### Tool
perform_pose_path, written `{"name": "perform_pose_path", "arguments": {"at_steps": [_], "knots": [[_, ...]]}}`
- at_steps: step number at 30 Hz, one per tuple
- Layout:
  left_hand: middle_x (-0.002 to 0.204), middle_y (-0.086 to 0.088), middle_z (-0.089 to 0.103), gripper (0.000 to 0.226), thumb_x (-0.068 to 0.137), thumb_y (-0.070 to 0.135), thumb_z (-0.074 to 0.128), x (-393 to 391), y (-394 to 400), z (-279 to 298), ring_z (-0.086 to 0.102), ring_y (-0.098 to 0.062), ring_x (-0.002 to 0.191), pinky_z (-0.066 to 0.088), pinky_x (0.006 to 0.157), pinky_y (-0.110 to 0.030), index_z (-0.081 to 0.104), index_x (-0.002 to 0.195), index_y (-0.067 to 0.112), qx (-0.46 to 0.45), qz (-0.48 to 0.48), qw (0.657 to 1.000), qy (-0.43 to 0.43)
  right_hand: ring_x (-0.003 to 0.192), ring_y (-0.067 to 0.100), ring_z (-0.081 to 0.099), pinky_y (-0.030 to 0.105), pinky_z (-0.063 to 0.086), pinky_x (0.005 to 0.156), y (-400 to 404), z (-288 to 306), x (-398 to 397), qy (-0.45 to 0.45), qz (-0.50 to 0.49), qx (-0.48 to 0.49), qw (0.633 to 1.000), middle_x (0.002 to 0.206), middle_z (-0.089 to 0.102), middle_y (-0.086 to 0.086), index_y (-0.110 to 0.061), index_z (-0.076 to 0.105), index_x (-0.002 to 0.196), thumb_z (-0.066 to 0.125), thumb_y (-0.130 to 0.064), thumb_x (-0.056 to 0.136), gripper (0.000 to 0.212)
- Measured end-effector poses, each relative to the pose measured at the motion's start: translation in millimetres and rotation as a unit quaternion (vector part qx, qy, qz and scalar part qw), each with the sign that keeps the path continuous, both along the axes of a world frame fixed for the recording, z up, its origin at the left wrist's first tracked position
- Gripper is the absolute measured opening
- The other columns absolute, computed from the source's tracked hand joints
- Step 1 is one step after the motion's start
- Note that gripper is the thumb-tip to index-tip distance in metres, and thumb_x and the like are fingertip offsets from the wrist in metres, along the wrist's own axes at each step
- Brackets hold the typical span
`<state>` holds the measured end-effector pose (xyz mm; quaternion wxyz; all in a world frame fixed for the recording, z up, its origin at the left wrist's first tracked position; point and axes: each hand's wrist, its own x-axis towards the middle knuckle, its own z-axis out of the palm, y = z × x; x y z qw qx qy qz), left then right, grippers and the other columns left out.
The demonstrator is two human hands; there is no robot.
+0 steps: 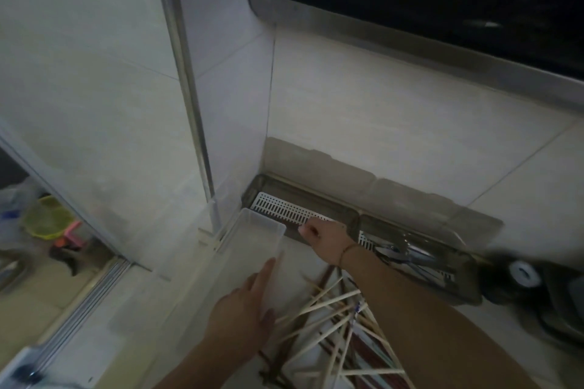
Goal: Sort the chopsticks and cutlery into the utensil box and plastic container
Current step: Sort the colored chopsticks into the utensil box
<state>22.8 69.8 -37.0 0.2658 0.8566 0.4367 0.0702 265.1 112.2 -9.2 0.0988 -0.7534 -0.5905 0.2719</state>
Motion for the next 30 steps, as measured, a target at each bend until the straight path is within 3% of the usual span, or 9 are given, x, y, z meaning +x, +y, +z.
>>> {"name": "perform_pose_path", "arguments": {"at_steps": [3, 8, 11, 14, 17, 22, 25, 30], "knots": [[0.151, 0.015, 0.033, 0.089, 0.081, 0.048, 0.047, 0, 0, -1, 0.063, -0.022, 0.107, 0.051, 0.081, -0.034, -0.015, 0.145, 0.048, -0.012, 0.007, 1.000, -0.018, 0.081, 0.023, 0.055, 0.029, 0.039, 0.069, 0, -7, -2, 0.026, 0.011, -0.014, 1.000, 0.088, 0.061, 0.008, -0.016, 0.055, 0.109, 0.040, -0.044, 0.099, 0.033], [0.151, 0.011, 0.036, 0.090, 0.086, 0.045, 0.051, -1, 0, 1, 0.062, -0.023, 0.107, 0.050, 0.080, -0.032, -0.016, 0.147, 0.048, -0.010, 0.021, 1.000, 0.005, 0.107, 0.029, 0.058, 0.034, 0.045, 0.091, -3, -9, 6, 0.007, 0.031, -0.012, 0.999, 0.117, 0.064, 0.012, -0.015, 0.060, 0.121, 0.039, -0.040, 0.100, 0.039], [0.145, 0.007, 0.043, 0.092, 0.086, 0.045, 0.053, -2, -1, 2, 0.063, -0.022, 0.104, 0.052, 0.081, -0.033, -0.017, 0.145, 0.052, -0.023, 0.030, 0.999, 0.002, 0.105, 0.023, 0.061, 0.028, 0.044, 0.093, -24, -1, 11, 0.032, -0.040, 0.091, 0.995, 0.116, 0.066, 0.009, -0.014, 0.066, 0.115, 0.050, -0.036, 0.096, 0.033], [0.143, 0.005, 0.046, 0.093, 0.086, 0.043, 0.055, -2, -3, 2, 0.064, -0.020, 0.100, 0.054, 0.082, -0.034, -0.020, 0.141, 0.058, -0.027, 0.030, 0.999, 0.003, 0.095, 0.014, 0.061, 0.027, 0.046, 0.089, -79, 11, 17, 0.064, -0.149, 0.243, 0.956, 0.107, 0.068, 0.001, -0.019, 0.069, 0.107, 0.057, -0.039, 0.091, 0.028], [0.143, 0.004, 0.047, 0.095, 0.085, 0.041, 0.057, -1, -1, 2, 0.064, -0.022, 0.100, 0.053, 0.085, -0.035, -0.018, 0.138, 0.062, -0.037, 0.031, 0.999, 0.004, 0.083, 0.016, 0.062, 0.030, 0.051, 0.078, -164, 11, 20, -0.003, -0.211, 0.273, 0.939, 0.094, 0.067, -0.001, -0.017, 0.068, 0.099, 0.059, -0.031, 0.092, 0.018], [0.134, -0.001, 0.057, 0.095, 0.083, 0.041, 0.061, 3, 0, -4, 0.065, -0.027, 0.097, 0.054, 0.083, -0.036, -0.009, 0.145, 0.054, -0.033, 0.044, 0.998, 0.025, 0.073, 0.004, 0.056, 0.014, 0.044, 0.063, -287, -19, -14, -0.078, -0.136, 0.182, 0.971, 0.082, 0.063, -0.012, -0.029, 0.070, 0.088, 0.055, -0.037, 0.083, 0.017], [0.137, 0.000, 0.056, 0.092, 0.083, 0.041, 0.063, 2, 1, -6, 0.065, -0.028, 0.095, 0.053, 0.086, -0.039, -0.003, 0.146, 0.053, -0.036, 0.049, 0.998, 0.014, 0.074, 0.013, 0.060, 0.024, 0.050, 0.061, -325, -38, -38, -0.095, -0.064, 0.183, 0.976, 0.080, 0.061, -0.012, -0.030, 0.067, 0.083, 0.059, -0.029, 0.082, 0.008], [0.130, -0.003, 0.061, 0.087, 0.084, 0.040, 0.064, 1, 2, -4, 0.066, -0.028, 0.096, 0.052, 0.092, -0.040, 0.001, 0.143, 0.055, -0.043, 0.062, 0.997, 0.000, 0.076, 0.014, 0.057, 0.023, 0.043, 0.064, -344, -49, -66, -0.097, -0.043, 0.178, 0.978, 0.085, 0.061, -0.012, -0.030, 0.068, 0.086, 0.062, -0.039, 0.084, 0.011]]}}
